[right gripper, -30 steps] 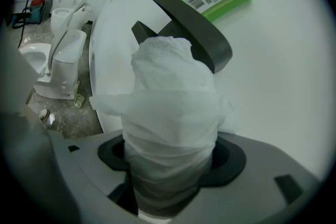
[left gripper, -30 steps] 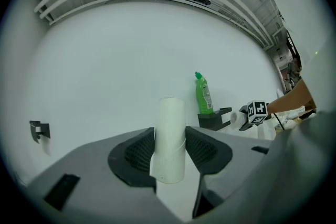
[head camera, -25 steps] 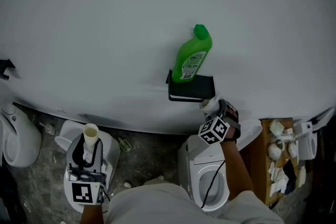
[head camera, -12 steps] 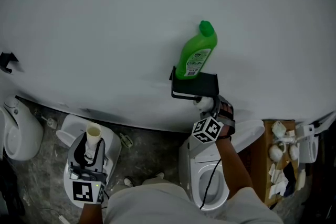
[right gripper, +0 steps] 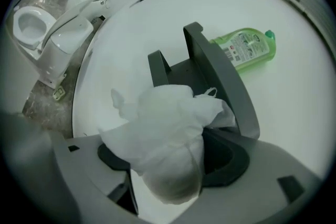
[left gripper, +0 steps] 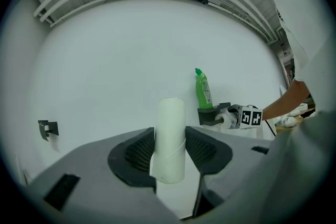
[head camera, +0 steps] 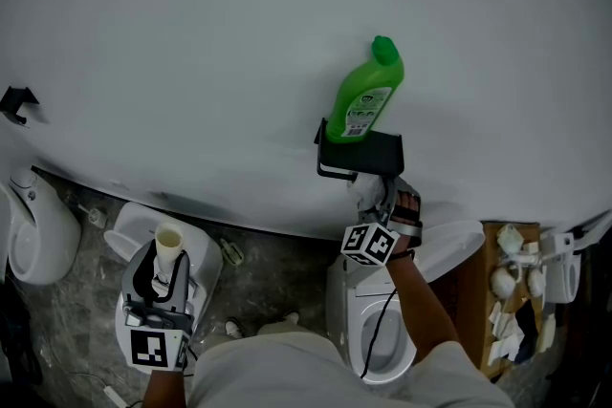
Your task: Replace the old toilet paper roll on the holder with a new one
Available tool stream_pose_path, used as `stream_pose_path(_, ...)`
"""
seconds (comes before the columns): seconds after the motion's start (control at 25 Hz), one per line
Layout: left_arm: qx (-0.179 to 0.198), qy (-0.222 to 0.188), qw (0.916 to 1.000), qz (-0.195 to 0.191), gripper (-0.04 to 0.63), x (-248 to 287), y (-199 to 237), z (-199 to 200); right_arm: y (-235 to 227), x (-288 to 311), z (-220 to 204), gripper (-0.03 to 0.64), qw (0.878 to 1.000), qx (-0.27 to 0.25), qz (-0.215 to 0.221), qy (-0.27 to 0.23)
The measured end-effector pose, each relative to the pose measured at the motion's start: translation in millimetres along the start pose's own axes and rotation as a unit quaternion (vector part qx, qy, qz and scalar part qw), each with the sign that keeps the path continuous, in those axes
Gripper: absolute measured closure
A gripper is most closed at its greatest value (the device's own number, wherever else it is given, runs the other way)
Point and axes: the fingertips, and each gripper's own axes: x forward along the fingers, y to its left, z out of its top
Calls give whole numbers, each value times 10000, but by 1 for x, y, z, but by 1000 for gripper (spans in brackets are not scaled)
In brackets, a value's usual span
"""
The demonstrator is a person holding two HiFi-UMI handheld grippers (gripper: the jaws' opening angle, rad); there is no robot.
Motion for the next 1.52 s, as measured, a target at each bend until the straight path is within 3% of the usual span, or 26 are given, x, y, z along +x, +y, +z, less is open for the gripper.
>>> stream_pose_path(0.76, 24, -90, 9998, -171, 411, 2, -12, 4, 17, -17, 75, 288, 9964, -104, 71, -835)
stream_pose_path(1.16, -60, -87, 9997, -201, 411, -1, -12, -1, 22, -14, 80, 287, 9972, -106, 341, -662)
stream_pose_path(1.52, -55, -203, 9982, -570, 411, 9, -26, 0, 14, -40, 72, 287, 9937, 507, 895, -454)
